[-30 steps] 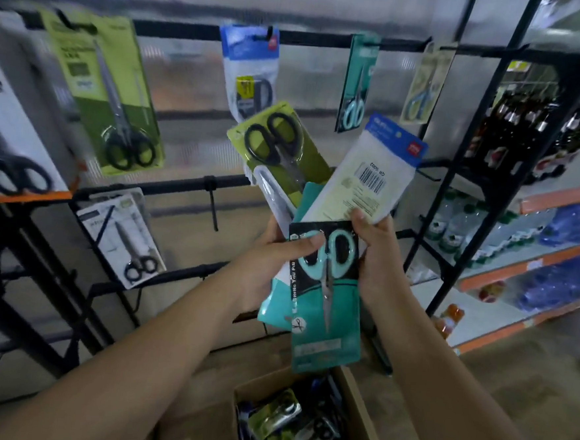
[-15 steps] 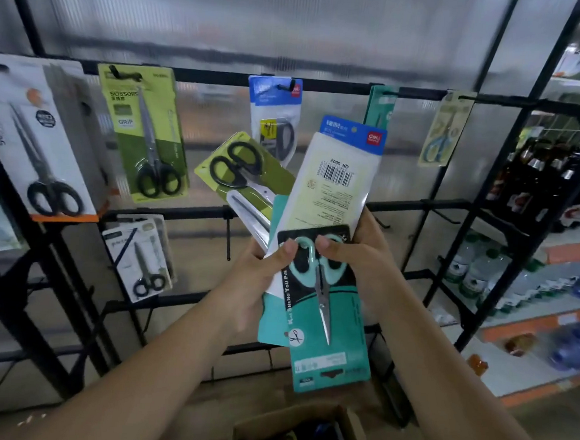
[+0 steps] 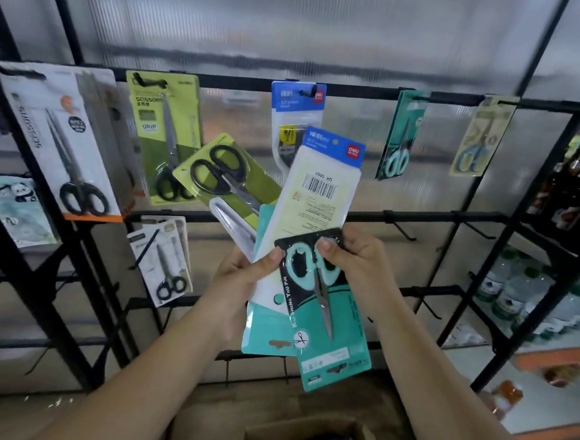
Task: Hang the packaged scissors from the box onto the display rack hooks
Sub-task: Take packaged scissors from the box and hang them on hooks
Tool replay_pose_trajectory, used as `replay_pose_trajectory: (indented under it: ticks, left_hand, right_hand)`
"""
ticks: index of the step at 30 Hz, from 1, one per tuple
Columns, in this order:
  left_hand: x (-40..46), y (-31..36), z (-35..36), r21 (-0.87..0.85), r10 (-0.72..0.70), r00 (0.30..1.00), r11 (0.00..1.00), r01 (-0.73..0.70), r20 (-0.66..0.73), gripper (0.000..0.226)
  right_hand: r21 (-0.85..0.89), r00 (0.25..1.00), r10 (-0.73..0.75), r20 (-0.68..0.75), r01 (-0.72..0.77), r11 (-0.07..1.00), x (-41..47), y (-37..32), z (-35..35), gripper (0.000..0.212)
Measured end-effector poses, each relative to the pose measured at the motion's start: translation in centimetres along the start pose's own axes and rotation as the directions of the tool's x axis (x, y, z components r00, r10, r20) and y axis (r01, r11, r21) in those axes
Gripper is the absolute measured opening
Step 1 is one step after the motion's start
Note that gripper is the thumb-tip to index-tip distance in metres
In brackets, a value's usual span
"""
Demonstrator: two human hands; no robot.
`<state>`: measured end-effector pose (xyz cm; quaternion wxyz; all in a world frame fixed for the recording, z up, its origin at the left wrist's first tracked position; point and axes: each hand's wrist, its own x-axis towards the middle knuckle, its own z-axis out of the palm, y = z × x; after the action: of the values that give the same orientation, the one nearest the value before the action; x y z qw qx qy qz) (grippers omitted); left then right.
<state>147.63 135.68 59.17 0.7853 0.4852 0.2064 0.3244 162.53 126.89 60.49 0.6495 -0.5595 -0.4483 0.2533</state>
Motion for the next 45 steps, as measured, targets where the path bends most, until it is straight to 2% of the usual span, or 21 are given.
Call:
replay_pose_trajectory:
  ticks: [3,6,8,11,13,16,18,21,25,28,31,33,35,36,38,40,41,45]
  left_hand:
    - [0.1,0.0,-0.2,-0.011,0.031,0.999,0.999,-0.031,-0.041,0.033]
    - [0.2,-0.3,-0.2,-0.072,-0.016,0.997,0.997,0.01,-0.08,0.026]
    - [0.1,-0.3,-0.2,-0.115,-0.054,0.996,0.992,0.046,-0.07,0.039]
    - [0.0,-0.3,0.0,-0.138,-0.115,0.993,0.984,0.117,0.024,0.083]
    - [-0.1,-0.3,0.0,-0.165,-0.15,0.984,0.972,0.164,0.096,0.091]
    - [-0.6,-0.1,0.2,-0.116,-0.197,0.969,0.97,0.215,0.15,0.066]
    - [-0.9,-0.1,0.3,-0.105,-0.231,0.958,0.962,0.25,0.168,0.063]
    - [-1.5,0.1,0.9,-0.059,-0.23,0.969,0.97,0.235,0.088,0.063]
    - [-2.4,0.4,1.5,-0.034,-0.162,0.986,0.986,0.161,-0.027,0.05]
    - [-2.9,0.6,1.8,0.011,-0.034,0.995,0.999,0.035,-0.09,0.017]
    - [-3.3,0.4,1.9,0.044,0.035,0.993,0.999,-0.031,-0.113,0.015]
    - [-3.5,0.2,1.9,0.038,0.052,0.991,0.998,-0.048,-0.126,0.015]
    - [-3.6,0.1,1.6,0.013,0.048,0.989,0.999,-0.046,-0.138,0.014]
    - [-3.7,0.0,1.5,-0.006,0.037,0.99,0.999,-0.038,-0.14,0.015]
    - [-3.8,-0.1,1.2,-0.054,0.007,0.991,0.998,-0.014,-0.134,0.02]
    - [-3.8,-0.2,1.1,-0.076,-0.004,0.992,0.997,-0.005,-0.127,0.018]
    - [-3.9,-0.1,1.1,-0.076,-0.007,0.992,0.997,-0.003,-0.125,0.015]
    - [-4.3,0.4,1.1,-0.12,-0.041,0.993,0.992,0.028,-0.112,0.021]
  right_hand:
    - [-0.217,0.999,0.051,-0.007,-0.051,0.975,0.5,-0.2,0.1,0.008]
    - [-0.255,0.998,0.04,-0.039,-0.049,0.966,0.6,-0.3,0.3,0.019]
    - [-0.218,0.999,0.003,-0.045,-0.013,0.976,0.3,-0.7,0.4,0.018]
    - [-0.117,0.999,-0.026,-0.039,0.021,0.993,-0.1,-1.3,0.7,0.02]
    - [-0.05,0.999,-0.045,-0.029,0.044,0.998,-0.3,-1.4,0.8,0.021]
    - [-0.004,0.998,-0.057,-0.033,0.057,0.998,-0.6,-1.4,1.0,0.03]
    - [-0.011,0.997,-0.059,-0.039,0.059,0.998,-0.8,-1.5,1.1,0.037]
    - [-0.012,0.999,-0.034,-0.029,0.034,0.999,-1.2,-1.9,0.9,0.031]
    - [-0.167,0.996,-0.035,-0.079,0.022,0.986,-1.6,-1.9,0.6,0.038]
    - [-0.345,0.985,-0.019,-0.173,-0.043,0.938,-1.6,-1.6,0.6,0.051]
    - [-0.509,0.973,-0.014,-0.232,-0.109,0.854,-1.4,-2.4,0.7,0.052]
    - [-0.539,0.972,-0.039,-0.23,-0.094,0.837,-1.7,-3.4,1.2,0.052]
    - [-0.46,0.971,-0.077,-0.225,-0.037,0.887,-1.9,-4.2,1.7,0.054]
    - [-0.362,0.965,-0.085,-0.248,-0.011,0.932,-1.9,-4.4,1.8,0.051]
    - [-0.031,0.938,-0.024,-0.347,0.014,0.999,-1.8,-4.9,2.0,0.033]
    - [0.325,0.903,0.115,-0.413,0.029,0.945,-1.6,-5.2,1.7,0.021]
    - [0.436,0.894,0.154,-0.42,0.05,0.899,-1.7,-5.3,1.4,0.021]
    - [0.628,0.908,0.232,-0.348,0.041,0.777,-2.5,-5.4,0.9,0.018]
